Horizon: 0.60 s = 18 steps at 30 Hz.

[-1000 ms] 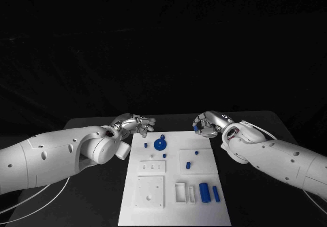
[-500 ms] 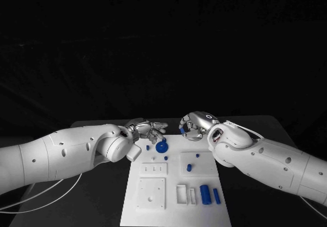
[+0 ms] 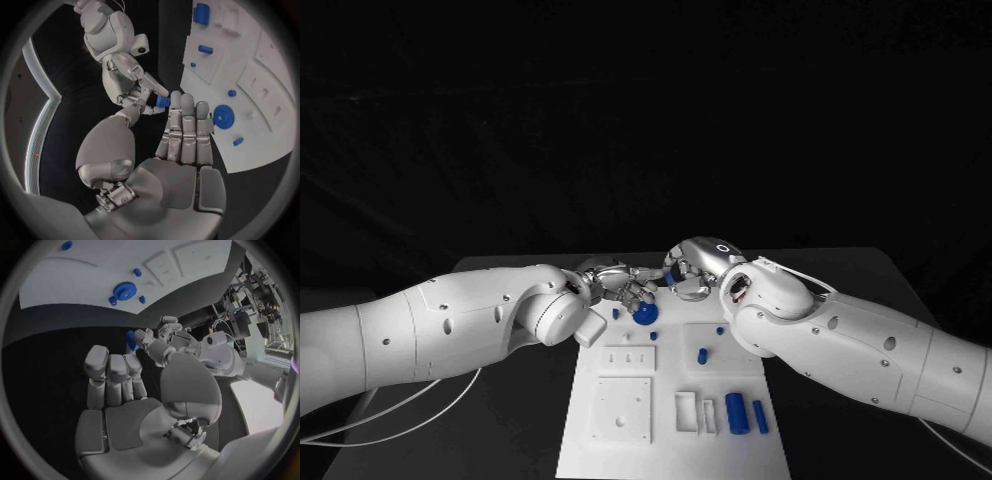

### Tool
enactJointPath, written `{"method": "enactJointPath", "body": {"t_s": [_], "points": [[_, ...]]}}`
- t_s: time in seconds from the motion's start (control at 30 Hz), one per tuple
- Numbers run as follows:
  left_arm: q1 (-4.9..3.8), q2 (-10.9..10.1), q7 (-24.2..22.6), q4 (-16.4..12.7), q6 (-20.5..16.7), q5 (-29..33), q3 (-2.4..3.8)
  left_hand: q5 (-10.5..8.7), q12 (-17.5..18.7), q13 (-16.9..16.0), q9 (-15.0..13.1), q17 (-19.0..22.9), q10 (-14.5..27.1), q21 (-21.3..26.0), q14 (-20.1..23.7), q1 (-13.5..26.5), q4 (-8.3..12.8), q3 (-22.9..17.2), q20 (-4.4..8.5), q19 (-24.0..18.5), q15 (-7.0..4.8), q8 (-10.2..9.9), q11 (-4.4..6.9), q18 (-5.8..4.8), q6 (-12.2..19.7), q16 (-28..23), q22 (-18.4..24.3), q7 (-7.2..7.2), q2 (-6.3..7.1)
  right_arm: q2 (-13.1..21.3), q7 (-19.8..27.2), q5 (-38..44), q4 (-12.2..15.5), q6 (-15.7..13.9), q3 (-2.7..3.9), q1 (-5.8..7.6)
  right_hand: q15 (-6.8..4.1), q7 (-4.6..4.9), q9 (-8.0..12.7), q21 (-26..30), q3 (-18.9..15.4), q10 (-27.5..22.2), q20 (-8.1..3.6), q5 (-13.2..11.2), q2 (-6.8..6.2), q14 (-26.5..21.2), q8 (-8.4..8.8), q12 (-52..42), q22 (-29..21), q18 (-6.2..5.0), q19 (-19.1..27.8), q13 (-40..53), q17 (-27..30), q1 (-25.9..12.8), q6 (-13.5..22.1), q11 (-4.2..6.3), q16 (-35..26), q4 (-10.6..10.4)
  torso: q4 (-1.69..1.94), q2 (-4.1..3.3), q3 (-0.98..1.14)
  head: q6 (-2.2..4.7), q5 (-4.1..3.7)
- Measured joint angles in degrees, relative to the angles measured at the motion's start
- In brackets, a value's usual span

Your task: Assemble the parts on the task board

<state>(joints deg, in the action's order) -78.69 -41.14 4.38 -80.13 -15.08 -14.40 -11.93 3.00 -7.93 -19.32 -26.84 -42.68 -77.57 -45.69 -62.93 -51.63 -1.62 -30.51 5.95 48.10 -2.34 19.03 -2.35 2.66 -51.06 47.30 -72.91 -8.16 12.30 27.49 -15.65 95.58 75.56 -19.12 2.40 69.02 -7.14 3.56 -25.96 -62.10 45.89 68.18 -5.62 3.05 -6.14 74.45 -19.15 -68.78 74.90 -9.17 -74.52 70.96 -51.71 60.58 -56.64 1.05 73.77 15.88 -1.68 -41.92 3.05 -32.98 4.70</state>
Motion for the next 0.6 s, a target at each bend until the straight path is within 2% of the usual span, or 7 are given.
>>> {"method": "enactJointPath", "body": {"t_s": [0.37, 0.6], "points": [[0.00, 0.0, 0.6, -0.1, -0.1, -0.7, 0.00, 0.00, 0.0, -0.3, 0.1, 0.0, 0.0, 0.0, 0.0, 0.0, -0.3, 0.0, -0.21, -0.2, 0.00, 0.0, 0.00, 0.00, -0.2, 0.0, 0.0, 0.21, 0.00, -0.3, -0.6, 0.4, 1.5, 0.5, -0.04, -0.20, 0.08, -0.01, 0.0, 0.0, 0.1, 0.0, 0.01, 0.0, -0.01, 0.1, 0.00, 0.0, 0.0, -0.04, 0.0, 0.0, 0.0, 0.0, 0.0, -0.01, 0.0, -0.1, -0.06, -0.06, -0.03, 0.00, 0.18], [0.00, 0.0, 0.8, -0.2, -0.1, -0.8, 0.00, 0.01, 0.0, -0.5, 0.1, 0.0, 0.2, 0.0, 0.0, -0.6, -0.3, 0.0, -0.09, -0.3, 0.00, 0.0, -0.21, -0.01, -0.4, 0.0, 0.0, -0.01, -0.65, -0.6, -0.8, 0.5, 2.1, 0.7, -0.10, -0.31, 0.11, -0.07, 0.0, 0.0, 0.1, 0.0, 0.03, 0.0, -0.09, 0.1, 0.00, 0.0, 0.0, -0.04, 0.0, 0.0, 0.0, -0.1, -0.1, -0.01, 0.0, -0.1, -0.08, -0.07, -0.06, -0.05, 0.18]]}}
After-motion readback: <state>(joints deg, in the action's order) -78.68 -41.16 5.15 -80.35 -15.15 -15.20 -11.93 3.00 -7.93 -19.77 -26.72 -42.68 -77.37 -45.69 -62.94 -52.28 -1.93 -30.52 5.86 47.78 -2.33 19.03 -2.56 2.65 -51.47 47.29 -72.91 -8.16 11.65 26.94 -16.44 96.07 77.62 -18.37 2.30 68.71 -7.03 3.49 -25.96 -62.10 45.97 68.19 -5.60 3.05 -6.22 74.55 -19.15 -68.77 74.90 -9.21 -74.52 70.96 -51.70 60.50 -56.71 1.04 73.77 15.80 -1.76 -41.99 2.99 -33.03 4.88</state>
